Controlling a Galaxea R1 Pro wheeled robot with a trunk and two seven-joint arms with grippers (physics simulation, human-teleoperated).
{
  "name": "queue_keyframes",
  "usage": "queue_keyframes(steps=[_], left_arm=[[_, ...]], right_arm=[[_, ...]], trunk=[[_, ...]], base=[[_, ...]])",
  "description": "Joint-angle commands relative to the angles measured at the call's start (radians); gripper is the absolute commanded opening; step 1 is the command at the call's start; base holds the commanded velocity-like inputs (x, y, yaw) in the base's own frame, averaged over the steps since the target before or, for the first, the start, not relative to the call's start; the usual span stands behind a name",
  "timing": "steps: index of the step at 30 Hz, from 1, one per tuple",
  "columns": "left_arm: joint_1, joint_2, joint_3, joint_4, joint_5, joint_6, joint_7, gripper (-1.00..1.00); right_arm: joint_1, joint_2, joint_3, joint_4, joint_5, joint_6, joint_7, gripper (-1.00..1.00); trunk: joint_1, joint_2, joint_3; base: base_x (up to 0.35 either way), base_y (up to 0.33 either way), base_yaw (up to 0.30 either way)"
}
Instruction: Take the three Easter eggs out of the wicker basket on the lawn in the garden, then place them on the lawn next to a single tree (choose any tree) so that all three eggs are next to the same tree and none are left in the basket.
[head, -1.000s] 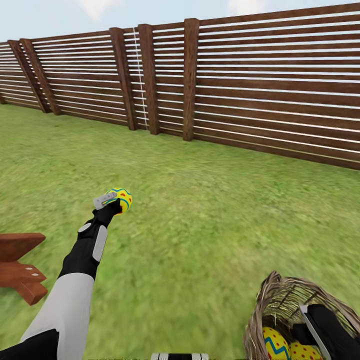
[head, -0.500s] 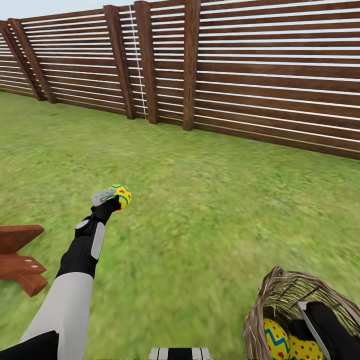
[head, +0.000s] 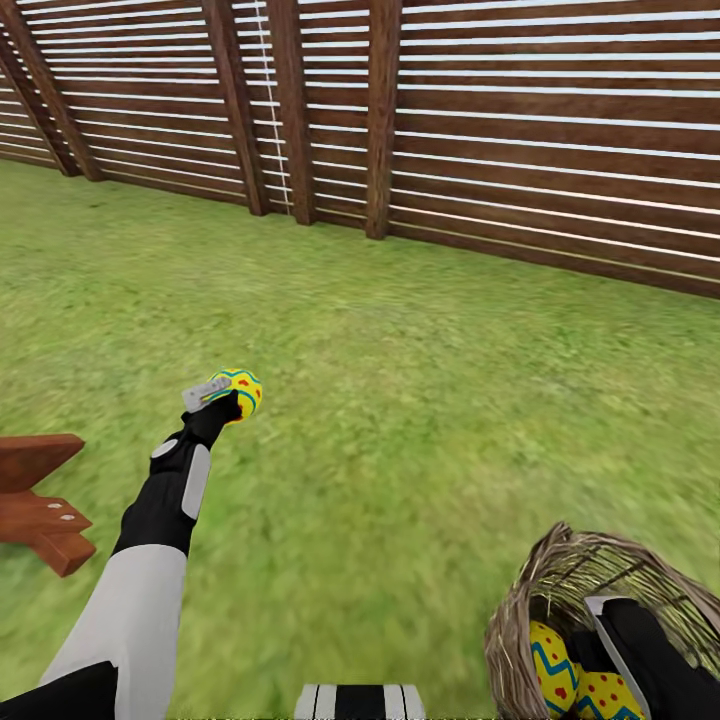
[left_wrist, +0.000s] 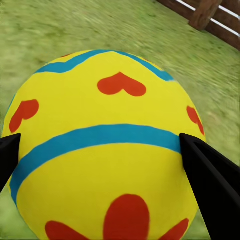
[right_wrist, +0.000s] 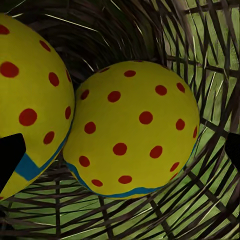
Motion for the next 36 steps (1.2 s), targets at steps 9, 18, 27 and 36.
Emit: queue_keyframes(steps=[9, 18, 27, 36], left_arm=[[-0.001, 0.000, 0.004, 0.000, 0.009, 0.008, -0.006, -1.00], [-0.001, 0.000, 0.006, 0.008, 0.006, -0.001, -0.005, -1.00], [-0.001, 0.000, 0.005, 0.009, 0.006, -0.001, -0.003, -1.00], [0.001, -0.001, 0.004, 0.011, 0.006, -0.001, -0.004, -1.00]], right_arm=[[0.000, -0.003, -0.003, -0.003, 0.005, 0.004, 0.003, 1.00], [0.000, -0.002, -0.002, -0.003, 0.005, 0.004, 0.003, 1.00], [0.000, -0.001, -0.002, -0.003, 0.005, 0.005, 0.002, 1.00], [0.000, 0.000, -0.001, -0.003, 0.005, 0.006, 0.002, 1.00]], trunk=[[0.000, -0.001, -0.005], [0.000, -0.001, -0.005], [0.000, -0.001, -0.005], [0.000, -0.001, -0.005]], base=[[0.000, 0.000, 0.000], [0.000, 0.000, 0.000], [0.005, -0.083, 0.000], [0.032, -0.067, 0.000]])
